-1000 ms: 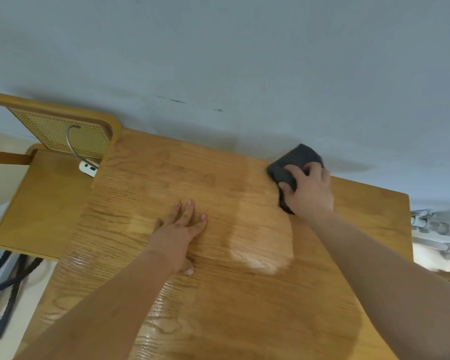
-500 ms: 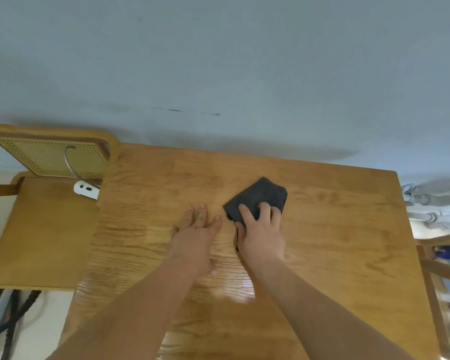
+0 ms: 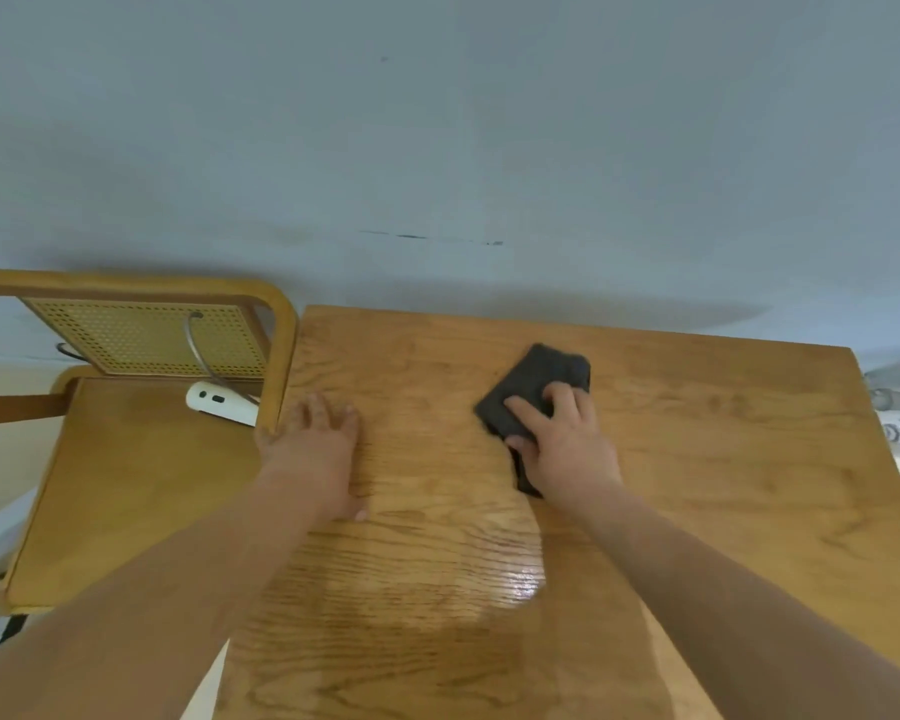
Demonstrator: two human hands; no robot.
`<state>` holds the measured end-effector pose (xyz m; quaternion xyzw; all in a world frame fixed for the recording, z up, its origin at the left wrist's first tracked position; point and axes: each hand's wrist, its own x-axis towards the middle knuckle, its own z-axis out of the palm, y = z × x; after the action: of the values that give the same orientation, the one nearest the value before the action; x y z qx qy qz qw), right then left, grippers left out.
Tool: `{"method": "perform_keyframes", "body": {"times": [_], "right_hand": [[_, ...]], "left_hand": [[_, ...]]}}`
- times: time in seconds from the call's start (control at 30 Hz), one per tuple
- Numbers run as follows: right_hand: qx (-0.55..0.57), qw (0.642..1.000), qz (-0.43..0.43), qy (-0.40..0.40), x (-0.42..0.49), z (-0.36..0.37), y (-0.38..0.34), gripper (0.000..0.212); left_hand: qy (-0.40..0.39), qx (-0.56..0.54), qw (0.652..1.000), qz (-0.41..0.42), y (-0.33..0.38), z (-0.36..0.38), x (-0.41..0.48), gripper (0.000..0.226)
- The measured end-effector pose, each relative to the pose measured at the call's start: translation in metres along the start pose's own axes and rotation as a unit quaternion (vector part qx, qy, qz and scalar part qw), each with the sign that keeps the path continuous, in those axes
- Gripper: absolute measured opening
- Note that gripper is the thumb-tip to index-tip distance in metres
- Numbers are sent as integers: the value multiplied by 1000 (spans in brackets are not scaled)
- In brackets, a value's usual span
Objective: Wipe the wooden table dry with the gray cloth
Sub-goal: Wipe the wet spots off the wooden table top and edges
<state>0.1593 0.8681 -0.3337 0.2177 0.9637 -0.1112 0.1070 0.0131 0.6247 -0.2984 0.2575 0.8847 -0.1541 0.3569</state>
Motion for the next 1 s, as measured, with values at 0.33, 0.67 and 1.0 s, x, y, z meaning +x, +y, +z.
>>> {"method": "perform_keyframes", "body": {"times": [0.33,0.67,1.0], "right_hand": [[25,990,90,102,98,9,-52,41],[-79,963,-257,13,57,12,-43,41],[41,994,40,97,64,41,-166,42]], "left_hand": [[-17,-28,999,6,-4,13,27,138],[27,-96,995,28,-16,17,18,132],[73,-146,984,75,-36,31,2,123]]}}
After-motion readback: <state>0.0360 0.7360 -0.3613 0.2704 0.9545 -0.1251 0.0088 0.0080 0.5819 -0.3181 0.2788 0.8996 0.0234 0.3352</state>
